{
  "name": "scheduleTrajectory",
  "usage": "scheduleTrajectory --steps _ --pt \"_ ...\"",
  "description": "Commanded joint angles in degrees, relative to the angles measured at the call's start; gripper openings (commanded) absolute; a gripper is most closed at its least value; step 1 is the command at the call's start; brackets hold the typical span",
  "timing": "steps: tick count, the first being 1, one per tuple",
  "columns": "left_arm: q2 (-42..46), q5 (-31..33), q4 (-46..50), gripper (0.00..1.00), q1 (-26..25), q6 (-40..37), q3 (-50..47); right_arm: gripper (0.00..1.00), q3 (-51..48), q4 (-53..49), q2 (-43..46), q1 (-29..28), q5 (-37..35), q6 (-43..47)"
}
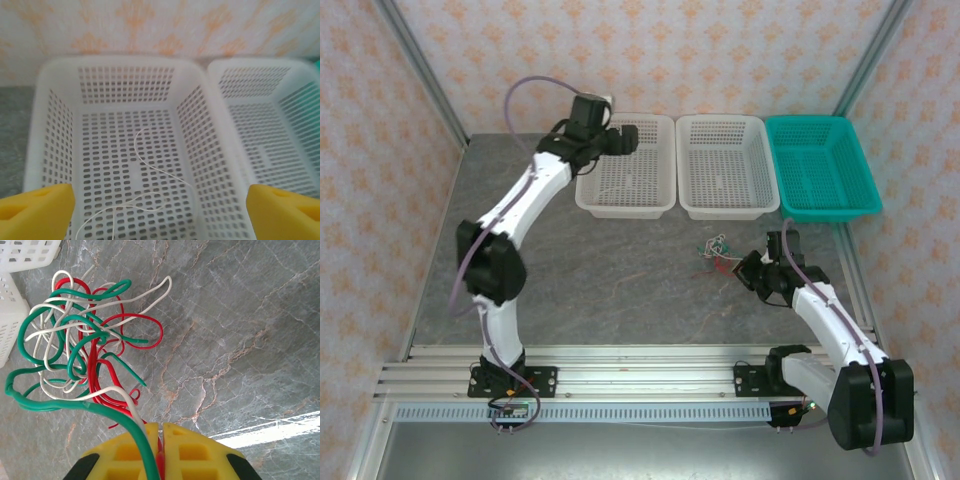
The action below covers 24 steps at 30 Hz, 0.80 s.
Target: Untangle the cables
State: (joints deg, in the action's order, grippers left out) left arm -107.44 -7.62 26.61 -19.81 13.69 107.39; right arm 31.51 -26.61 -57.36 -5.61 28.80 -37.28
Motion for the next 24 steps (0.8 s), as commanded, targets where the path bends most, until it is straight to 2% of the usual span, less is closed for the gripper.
scheduleTrajectory --steps 1,5,6,8,11,15,18,21,24 --pt "14.07 -3.81 -7.54 0.91 -0.93 1.51 -5.44 0.0 2.14 -0.53 0.18 -0.46 1.27 1.45" --pt "25.77 -7.49 -14.51 0.92 -5.64 0.46 -19.11 0.0 3.22 1.75 -2.34 -1.1 6.25 3.14" --pt "28.59 -7.66 -15.99 0.99 -7.53 -0.43 -22.97 0.0 3.81 2.46 -3.48 -1.89 8.4 4.12" --pt "32.97 -6.82 -17.76 1.0 -11.11 -2.26 -30.01 0.0 5.44 2.81 -5.74 -4.53 10.43 6.13" --pt "38.09 -5.37 -19.32 1.0 -14.24 -2.66 -40.13 0.0 9.28 1.4 -9.81 -12.13 8.3 10.11" --pt "42.81 -5.35 -21.7 1.0 -14.63 0.11 -52.08 0.0 13.71 1.56 -18.49 -20.42 7.51 13.97" --pt "43.57 -3.61 -18.61 1.0 -14.62 1.48 -55.16 0.0 17.12 -0.21 -26.74 -26.03 7.68 17.08" --pt "43.63 -0.79 -15.16 1.0 -14.62 2.55 -56.2 0.0 18.75 -1.93 -33.73 -30.69 4.13 18.12" --pt "42.75 4.99 -10.84 0.98 -14.64 4.36 -56.19 0.07 18.19 -1.07 -37.4 -31.49 1.22 14.2"
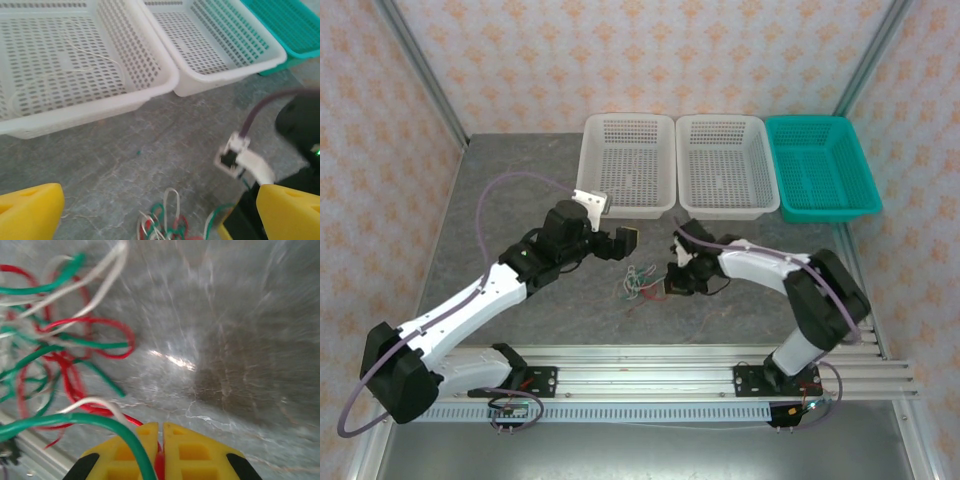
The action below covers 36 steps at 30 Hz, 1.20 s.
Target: Untangle the cables
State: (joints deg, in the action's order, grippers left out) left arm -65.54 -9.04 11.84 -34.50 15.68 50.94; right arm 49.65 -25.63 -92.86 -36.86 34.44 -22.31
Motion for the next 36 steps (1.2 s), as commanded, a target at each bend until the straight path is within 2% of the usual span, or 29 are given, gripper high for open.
scheduleTrajectory --steps 1,5,9,12,15,19,20,22,24,26,32,34,36 --pt "0.08 8.67 5.79 0.96 0.05 3.33 0.61 0.1 -0.21 -1.83 -2.15 -0.28 -5.64 -2.12" --pt "-4.0 11.58 10.83 0.89 0.05 7.4 1.82 0.31 -1.01 -2.76 1.1 -0.23 -11.3 -4.98" --pt "-7.55 8.47 9.97 0.73 0.04 11.96 1.28 0.52 -1.68 -5.57 8.84 -0.23 -15.33 -3.31" --pt "-10.28 5.36 8.02 0.64 -0.02 14.55 0.75 0.62 -1.84 -6.06 15.23 -0.23 -16.52 -1.8" --pt "-14.96 1.71 8.0 0.56 -0.04 17.46 2.3 0.63 -1.95 -2.42 20.01 -0.23 -12.68 -0.92" --pt "-20.07 -1.63 5.35 0.51 -0.79 19.88 3.2 0.64 -3.96 6.84 22.0 -0.23 -6.44 -2.67" --pt "-21.33 -1.79 5.14 0.49 -1.17 20.09 3.51 0.65 -3.95 7.62 21.89 -0.23 -7.5 -3.43" --pt "-23.21 -1.79 5.29 0.48 -1.77 20.26 4.22 0.69 -2.6 5.61 20.96 -0.17 -14.78 -5.44" --pt "-23.82 -1.58 4.88 0.46 -2.27 20.61 4.13 0.68 -0.58 2.16 18.86 0.56 -21.66 -8.63" --pt "-23.27 -1.79 3.51 0.44 -2.59 20.5 3.34 0.65 -0.12 1.81 17.03 2.23 -21.75 -11.98" --pt "-22.97 -8.4 -0.31 0.39 -3.4 15.27 3.32 0.59 -2.75 4.09 12.79 6.82 -14.49 -17.42" --pt "-24.51 -13.59 -2.16 0.37 -3.38 11.08 4.52 0.54 -3.4 4.9 12.33 7.07 -11.74 -17.3" --pt "-28.15 -17.74 1.03 0.34 -3.38 4.5 8.49 0.52 -4.38 7.5 12.67 7.06 -7.2 -17.41"
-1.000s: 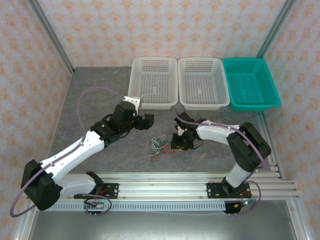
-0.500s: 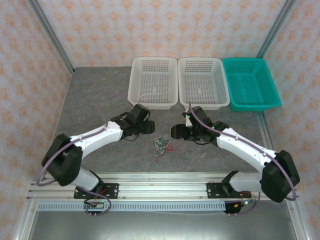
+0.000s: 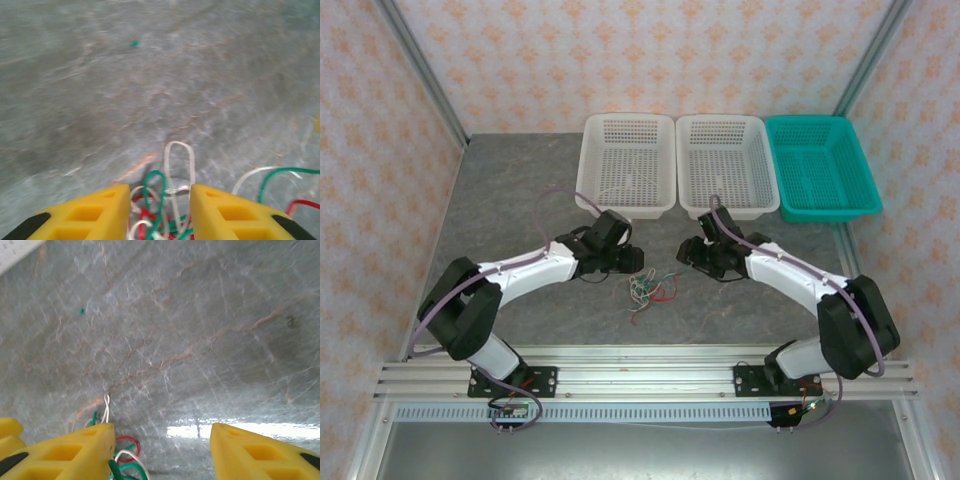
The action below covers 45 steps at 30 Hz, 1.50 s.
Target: Untangle the cables
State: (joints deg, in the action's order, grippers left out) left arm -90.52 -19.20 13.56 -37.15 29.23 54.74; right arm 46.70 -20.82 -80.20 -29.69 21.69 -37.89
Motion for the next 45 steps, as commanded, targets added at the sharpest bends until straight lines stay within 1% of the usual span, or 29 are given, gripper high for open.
scheduleTrajectory --steps 1,3,7,9,11,12,13,14,15,16,17,18,20,24,25,26,27,31,34,36,39,41,43,45 --pt "-5.7 -9.0 2.47 0.32 -0.78 -12.49 7.37 0.51 -1.83 3.8 0.36 -0.1 7.01 -2.07" --pt "-10.39 -11.99 8.44 0.26 -0.66 -17.93 12.46 0.51 -2.48 4.73 1.36 -0.11 8.35 -2.43" --pt "-16.84 -21.58 14.38 0.23 -0.53 -21.63 18.45 0.5 -2.53 3.41 2.76 -0.11 7.99 -2.27" --pt "-18.01 -24.57 13.63 0.23 -0.58 -21.28 18.81 0.44 -3.24 4.45 2.44 -0.1 9.68 -2.69" --pt "-17.76 -27.43 10.81 0.25 -0.56 -19.85 17.44 0.41 -3.54 4.72 1.76 -0.1 9.95 -3.35" --pt "-17.63 -29.09 9.42 0.27 -0.6 -19.09 16.88 0.35 -3.54 4.87 1.2 -0.15 10.1 -3.52" --pt "-17.71 -30.36 8.29 0.3 -0.56 -18.33 16.43 0.26 -3.53 5.2 0.55 -0.1 10.39 -3.6" --pt "-17.96 -31.57 7.02 0.32 -0.63 -17.32 15.96 0.14 -3.38 5.71 -0.11 -0.1 10.78 -3.7" --pt "-18.39 -32.61 5.83 0.32 -0.65 -16.18 15.63 0.05 -3.14 6.13 -0.68 -0.1 11.21 -3.82" --pt "-18.55 -33.21 5.09 0.32 -0.78 -15.39 15.37 0.0 -2.95 6.59 -1.18 -0.1 11.42 -3.8" --pt "-18.55 -33.37 4.81 0.32 -0.94 -15.0 15.27 0.0 -2.63 6.68 -1.54 -0.1 11.32 -3.7" --pt "-20.44 -33.18 4.92 0.32 -1.12 -14.95 15.22 0.0 -2.34 6.77 -1.78 -0.1 11.02 -3.48" --pt "-21.32 -32.58 4.99 0.3 -1.55 -14.55 15.16 0.0 -1.98 6.92 -1.82 -0.1 10.12 -2.85" --pt "-22.4 -29.39 4.62 0.15 -1.85 -13.07 14.68 0.0 -2.2 8.45 -0.73 -0.1 9.2 -1.86" --pt "-22.41 -28.8 4.34 0.1 -1.92 -12.86 14.48 0.0 -2.22 8.55 -0.39 -0.1 9.11 -1.52" --pt "-22.16 -27.76 3.76 0.03 -1.88 -12.37 14.14 0.0 -2.31 8.55 0.04 -0.1 8.54 -1.21" --pt "-21.77 -26.73 3.21 0.0 -1.88 -11.95 13.87 0.0 -2.46 8.5 0.54 -0.1 8.04 -0.91" --pt "-19.27 -20.14 0.97 0.0 -0.7 -9.21 12.11 0.0 -2.38 6.3 3.82 -0.11 4.23 2.61" --pt "-13.34 -16.7 -4.94 0.0 2.19 -4.91 8.16 0.0 -2.71 3.86 8.17 -0.01 -3.05 6.87" --pt "-10.13 -13.82 -6.27 0.0 3.38 -4.37 6.66 0.0 -4.71 4.48 11.12 0.44 -8.54 6.36" --pt "-8.28 -13.38 -6.54 0.0 3.26 -5.47 6.63 0.0 -6.0 5.83 11.35 1.35 -7.45 6.66" --pt "-8.42 -13.63 -7.76 0.0 2.79 -4.74 6.19 0.02 -5.53 5.48 10.0 1.39 -5.89 6.93" --pt "-8.53 -13.58 -8.31 0.0 2.2 -4.66 5.79 0.0 -4.94 4.49 9.29 1.33 -5.24 6.98" --pt "-7.75 -13.98 -10.53 0.0 1.37 -5.25 4.29 0.0 -5.01 4.27 9.5 1.35 -5.47 6.43"
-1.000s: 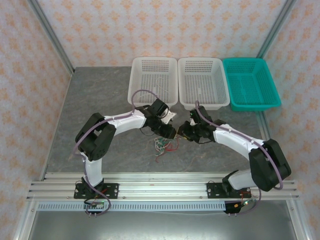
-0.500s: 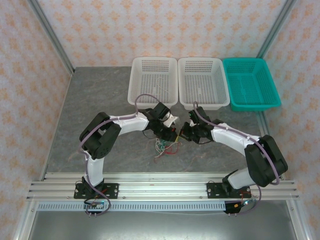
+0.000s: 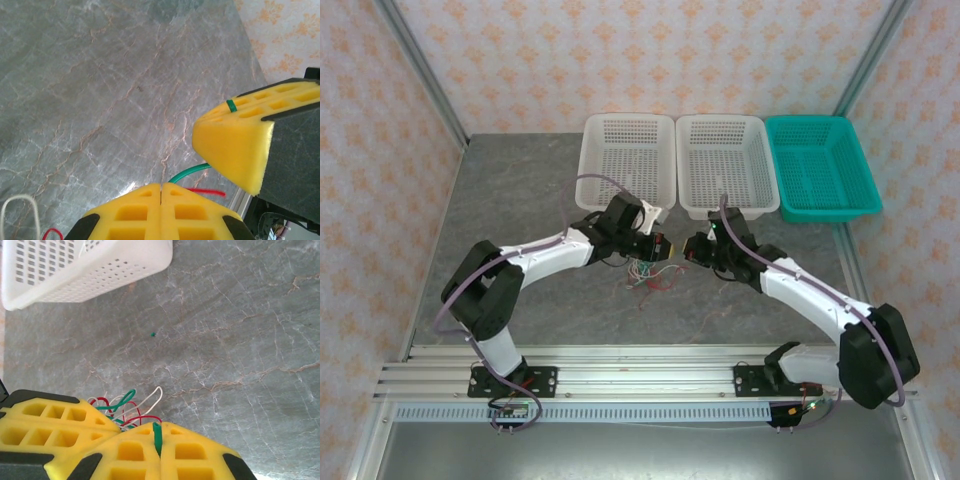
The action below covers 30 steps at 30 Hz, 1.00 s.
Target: Untangle the cables
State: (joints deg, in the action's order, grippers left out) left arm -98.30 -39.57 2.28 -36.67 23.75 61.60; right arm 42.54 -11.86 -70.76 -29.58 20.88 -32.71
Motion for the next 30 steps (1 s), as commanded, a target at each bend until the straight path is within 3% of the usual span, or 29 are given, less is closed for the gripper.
scheduleTrajectory --steps 1,2,3,5,6,9,13,16,19,21,22,26,30 --pt "0.64 6.72 -0.21 0.0 0.73 0.09 -3.34 0.0 -1.04 -4.54 0.38 1.25 -4.84 1.24" --pt "1.55 6.91 -1.42 0.0 0.5 -0.1 -4.19 0.0 -1.04 -4.51 0.72 1.33 -5.1 1.16" --pt "2.39 7.65 -2.21 0.0 0.45 -0.18 -4.99 0.12 -1.14 -4.29 1.16 1.34 -5.15 1.24" --pt "3.85 9.79 -2.29 0.0 0.41 -0.41 -5.74 0.5 -1.32 -4.49 2.32 1.34 -5.47 1.33" --pt "4.44 11.11 -1.73 0.0 0.44 -0.62 -5.7 0.57 -1.45 -4.9 2.64 1.36 -5.74 1.17" --pt "5.36 13.32 -1.78 0.0 0.45 0.09 -5.88 0.55 -4.03 -3.17 7.2 1.31 -4.3 0.56" --pt "4.92 12.39 -5.81 0.0 0.37 3.13 -6.92 0.52 -11.9 7.15 12.12 1.31 0.78 -2.27" --pt "4.02 11.72 -7.35 0.0 0.05 4.03 -6.93 0.47 -12.39 8.29 9.97 1.34 3.71 -2.44" --pt "3.39 11.79 -7.38 0.0 -0.16 4.46 -6.88 0.38 -11.45 11.81 5.04 1.34 11.71 -3.44" --pt "3.32 11.8 -7.21 0.0 -0.25 4.38 -6.85 0.37 -11.28 15.32 2.16 1.33 16.82 -4.19" --pt "3.38 11.86 -7.12 0.0 -0.25 4.3 -6.85 0.38 -11.28 16.9 0.61 1.28 18.59 -4.31" --pt "3.65 11.88 -7.68 0.0 -0.38 4.8 -6.74 0.58 -12.76 24.09 -3.94 0.41 21.28 -3.54" --pt "3.68 11.31 -7.86 0.0 -0.55 4.74 -6.2 0.63 -11.7 29.63 -9.47 -0.25 20.87 -3.24"
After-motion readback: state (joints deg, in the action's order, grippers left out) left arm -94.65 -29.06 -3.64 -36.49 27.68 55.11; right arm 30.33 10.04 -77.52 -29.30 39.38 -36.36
